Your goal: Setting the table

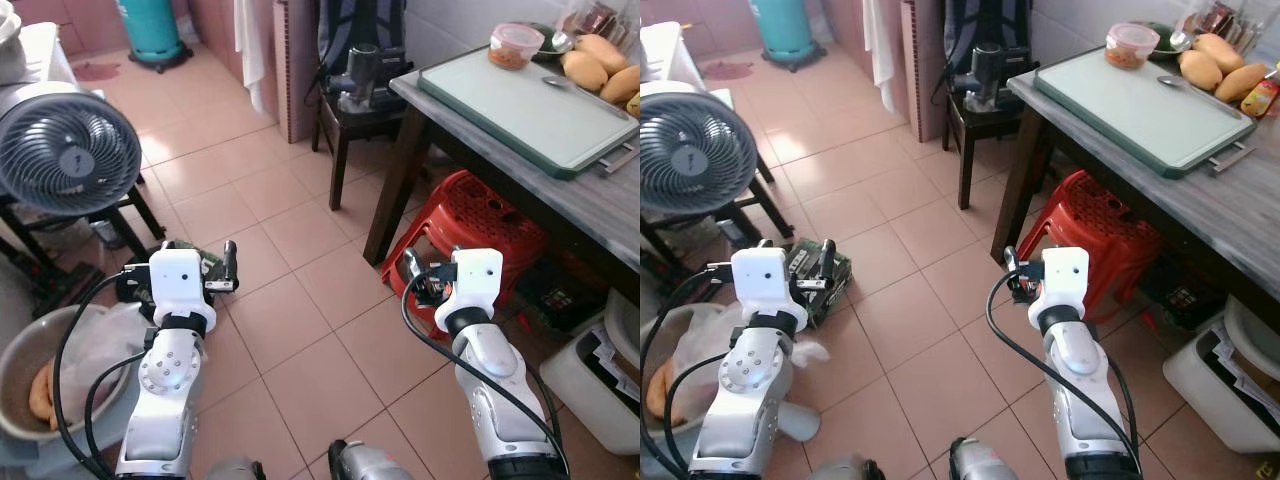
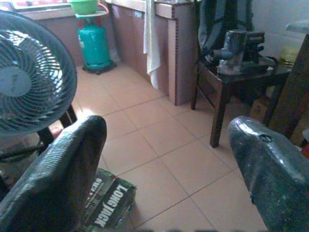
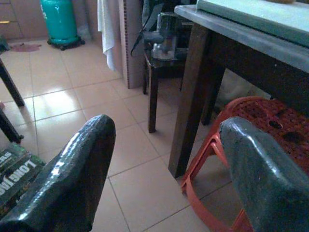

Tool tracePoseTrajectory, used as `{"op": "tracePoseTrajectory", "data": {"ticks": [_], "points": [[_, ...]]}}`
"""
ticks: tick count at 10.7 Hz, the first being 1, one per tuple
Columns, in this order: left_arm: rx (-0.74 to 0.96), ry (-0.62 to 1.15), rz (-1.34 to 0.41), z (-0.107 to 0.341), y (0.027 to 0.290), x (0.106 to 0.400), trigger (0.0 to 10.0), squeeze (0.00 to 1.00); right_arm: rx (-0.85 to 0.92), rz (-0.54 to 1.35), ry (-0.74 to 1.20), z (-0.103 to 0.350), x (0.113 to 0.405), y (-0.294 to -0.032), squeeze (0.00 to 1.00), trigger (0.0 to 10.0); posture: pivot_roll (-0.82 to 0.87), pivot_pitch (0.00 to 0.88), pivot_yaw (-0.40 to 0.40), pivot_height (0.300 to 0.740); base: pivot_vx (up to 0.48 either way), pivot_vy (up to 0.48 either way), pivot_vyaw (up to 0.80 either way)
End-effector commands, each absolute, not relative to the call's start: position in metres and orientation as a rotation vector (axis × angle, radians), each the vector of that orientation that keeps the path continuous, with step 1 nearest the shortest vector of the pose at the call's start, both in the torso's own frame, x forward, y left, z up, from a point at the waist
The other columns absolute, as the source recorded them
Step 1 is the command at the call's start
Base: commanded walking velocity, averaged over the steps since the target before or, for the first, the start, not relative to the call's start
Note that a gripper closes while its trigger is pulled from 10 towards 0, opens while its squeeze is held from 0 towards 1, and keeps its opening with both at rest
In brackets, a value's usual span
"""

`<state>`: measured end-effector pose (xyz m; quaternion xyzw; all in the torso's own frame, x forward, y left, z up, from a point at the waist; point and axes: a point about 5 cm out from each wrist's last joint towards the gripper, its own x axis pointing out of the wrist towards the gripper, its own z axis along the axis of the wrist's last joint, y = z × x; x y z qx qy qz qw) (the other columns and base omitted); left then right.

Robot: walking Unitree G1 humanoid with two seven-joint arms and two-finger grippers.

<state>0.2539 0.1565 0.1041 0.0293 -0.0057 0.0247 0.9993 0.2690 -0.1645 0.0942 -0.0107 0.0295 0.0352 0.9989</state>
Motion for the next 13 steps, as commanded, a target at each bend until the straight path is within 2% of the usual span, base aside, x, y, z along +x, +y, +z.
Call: {"op": "tracePoseTrajectory", "data": {"ticks": [1, 2, 9, 13], "points": [[0.055, -0.011, 0.051, 0.1061, 0.1567, 0.2526, 10.0, 0.0, -0.023, 0.06, 0.049, 0.0979, 0.2705, -0.1673, 0.0, 10.0, 0.0, 0.105, 0.008, 0.74, 0.0, 0.405, -0.8], [0.057, -0.014, 0.052, 0.1061, 0.1568, 0.2523, 10.0, 0.0, -0.025, 0.06, 0.048, 0.0979, 0.2704, -0.1677, 0.0, 10.0, 0.0, 0.105, 0.006, 0.74, 0.0, 0.371, -0.8], [0.078, -0.036, 0.032, 0.1092, 0.154, 0.2499, 10.0, 0.0, -0.025, 0.059, 0.056, 0.0967, 0.2665, -0.1673, 0.0, 10.0, 0.0, 0.116, 0.006, 0.74, 0.0, 0.0, -0.8], [0.012, -0.041, 0.027, 0.1096, 0.1522, 0.2485, 10.0, 0.0, 0.0, 0.047, 0.055, 0.0988, 0.2619, -0.1701, 0.0, 10.0, 0.0, 0.12, 0.001, 0.74, 0.0, 0.0, -0.8]]}}
